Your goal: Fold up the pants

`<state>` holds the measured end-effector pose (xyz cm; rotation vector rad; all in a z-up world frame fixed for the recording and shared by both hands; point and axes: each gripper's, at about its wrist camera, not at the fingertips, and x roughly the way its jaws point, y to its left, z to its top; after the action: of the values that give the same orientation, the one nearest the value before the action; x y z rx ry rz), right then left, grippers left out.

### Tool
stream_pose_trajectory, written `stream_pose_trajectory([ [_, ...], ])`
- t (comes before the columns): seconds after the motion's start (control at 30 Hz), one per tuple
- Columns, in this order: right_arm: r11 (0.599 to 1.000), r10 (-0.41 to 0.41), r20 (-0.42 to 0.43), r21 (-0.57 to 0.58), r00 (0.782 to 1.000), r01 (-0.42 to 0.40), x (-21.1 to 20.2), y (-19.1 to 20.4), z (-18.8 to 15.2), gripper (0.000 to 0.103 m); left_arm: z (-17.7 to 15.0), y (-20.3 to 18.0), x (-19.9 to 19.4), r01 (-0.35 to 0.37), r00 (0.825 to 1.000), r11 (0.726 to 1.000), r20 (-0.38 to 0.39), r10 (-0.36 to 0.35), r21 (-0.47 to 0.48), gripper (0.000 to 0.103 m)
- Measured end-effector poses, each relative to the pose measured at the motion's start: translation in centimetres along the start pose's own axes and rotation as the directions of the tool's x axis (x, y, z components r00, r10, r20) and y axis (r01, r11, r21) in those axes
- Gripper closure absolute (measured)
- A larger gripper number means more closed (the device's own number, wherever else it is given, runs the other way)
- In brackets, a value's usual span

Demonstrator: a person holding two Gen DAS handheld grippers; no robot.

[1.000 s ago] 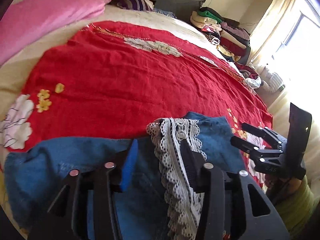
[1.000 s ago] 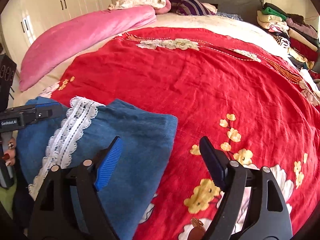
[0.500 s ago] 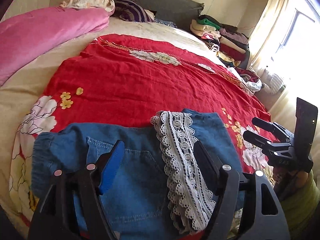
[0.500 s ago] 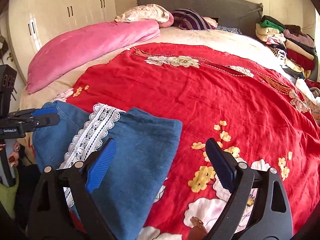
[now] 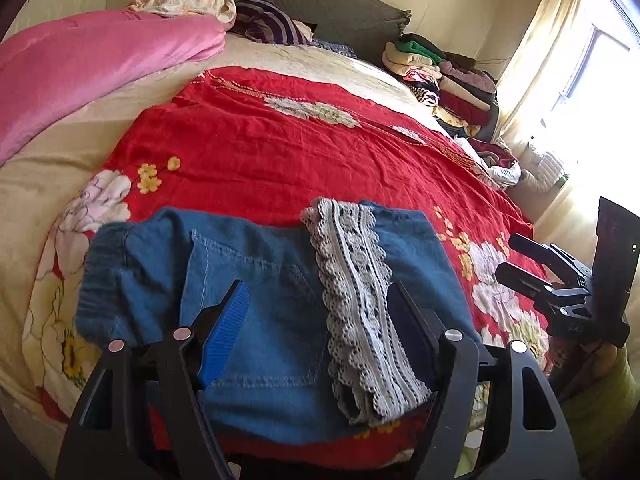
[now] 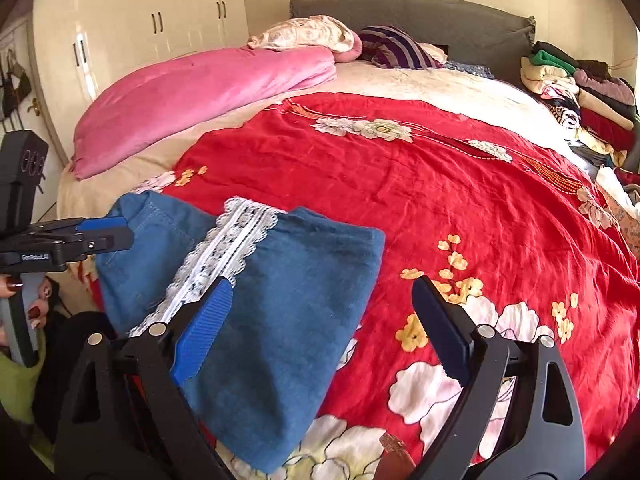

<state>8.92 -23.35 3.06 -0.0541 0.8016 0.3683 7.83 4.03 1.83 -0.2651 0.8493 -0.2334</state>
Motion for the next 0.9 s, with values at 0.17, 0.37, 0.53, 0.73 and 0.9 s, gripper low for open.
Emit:
stream_pose_trajectory([
  [0.17, 1.000, 0.024, -0.011, -0.019, 1.000, -0.024, -0.9, 0.8, -1.2, 0.018, -1.9, -0.5, 0.2, 0.031, 0.998, 1.000, -0.046, -0.031, 0.004, 0.033],
  [0.37, 0.998, 0.064, -0.078, -0.018, 0.995, -0.065, -0.9, 1.4, -3.9, 0.020, -4.8, -1.4, 1.5, 0.109, 0.984, 0.994, -0.138, -0.110, -0.019, 0.033],
  [0.53, 0.997, 0.072, -0.124, -0.001, 0.990, -0.072, -0.5, 1.3, -5.7, 0.024, -6.5, -2.2, 3.2, 0.104, 0.975, 0.994, -0.199, -0.104, -0.008, 0.033],
  [0.73, 0.998, 0.069, -0.124, 0.009, 0.990, -0.069, -0.7, 1.0, -6.0, 0.024, -7.0, -2.7, 4.8, 0.096, 0.977, 0.995, -0.190, -0.101, -0.035, 0.058],
  [0.9, 0.994, 0.101, -0.133, -0.018, 0.986, -0.104, -0.4, 2.3, -5.9, 0.032, -6.8, -2.7, 3.9, 0.084, 0.984, 0.996, -0.155, -0.085, -0.010, 0.088],
])
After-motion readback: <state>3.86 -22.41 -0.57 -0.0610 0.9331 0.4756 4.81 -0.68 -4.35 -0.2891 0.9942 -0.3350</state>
